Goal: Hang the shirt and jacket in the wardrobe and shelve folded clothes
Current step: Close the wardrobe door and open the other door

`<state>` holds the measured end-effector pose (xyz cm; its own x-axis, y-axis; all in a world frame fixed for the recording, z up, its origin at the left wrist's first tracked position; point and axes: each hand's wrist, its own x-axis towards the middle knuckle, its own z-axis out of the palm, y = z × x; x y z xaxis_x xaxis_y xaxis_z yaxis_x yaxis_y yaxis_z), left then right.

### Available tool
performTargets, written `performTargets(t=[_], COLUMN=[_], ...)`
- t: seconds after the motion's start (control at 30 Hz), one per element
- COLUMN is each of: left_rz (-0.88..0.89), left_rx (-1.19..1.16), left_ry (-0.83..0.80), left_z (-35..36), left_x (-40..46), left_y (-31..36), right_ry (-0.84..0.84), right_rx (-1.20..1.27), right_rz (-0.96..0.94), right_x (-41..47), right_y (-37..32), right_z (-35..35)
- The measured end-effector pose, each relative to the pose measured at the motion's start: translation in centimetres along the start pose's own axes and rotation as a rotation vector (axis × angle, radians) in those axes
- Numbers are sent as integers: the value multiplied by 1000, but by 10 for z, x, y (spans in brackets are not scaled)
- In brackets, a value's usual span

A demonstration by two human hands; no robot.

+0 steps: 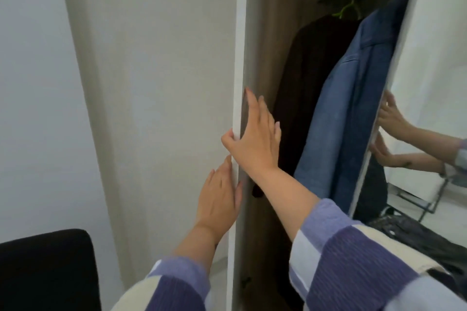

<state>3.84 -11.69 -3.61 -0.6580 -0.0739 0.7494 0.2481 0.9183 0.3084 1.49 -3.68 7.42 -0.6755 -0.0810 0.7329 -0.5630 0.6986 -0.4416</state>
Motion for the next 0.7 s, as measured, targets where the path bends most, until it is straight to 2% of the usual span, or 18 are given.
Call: performTargets(t=[0.17, 0.27, 0.47, 0.57, 0.7], left_rz=[110, 158, 176, 189, 225], left_rx=[-22, -94, -10, -62, -65], left_ry=[-96, -207, -454, -611, -678], left_z=[33, 45, 66, 79, 96], left_x=[-2, 3, 24, 35, 43], left_y=[57, 91, 137, 147, 152], right_ry=[66, 96, 165, 125, 51], right_rx=[-211, -392, -848, -1034, -1241], right_rz=[72, 131, 43, 39, -26], right_x=[-9, -9, -9, -11, -15], right_y=[49, 76, 134, 168, 196], right_z=[-56, -87, -139, -159, -170])
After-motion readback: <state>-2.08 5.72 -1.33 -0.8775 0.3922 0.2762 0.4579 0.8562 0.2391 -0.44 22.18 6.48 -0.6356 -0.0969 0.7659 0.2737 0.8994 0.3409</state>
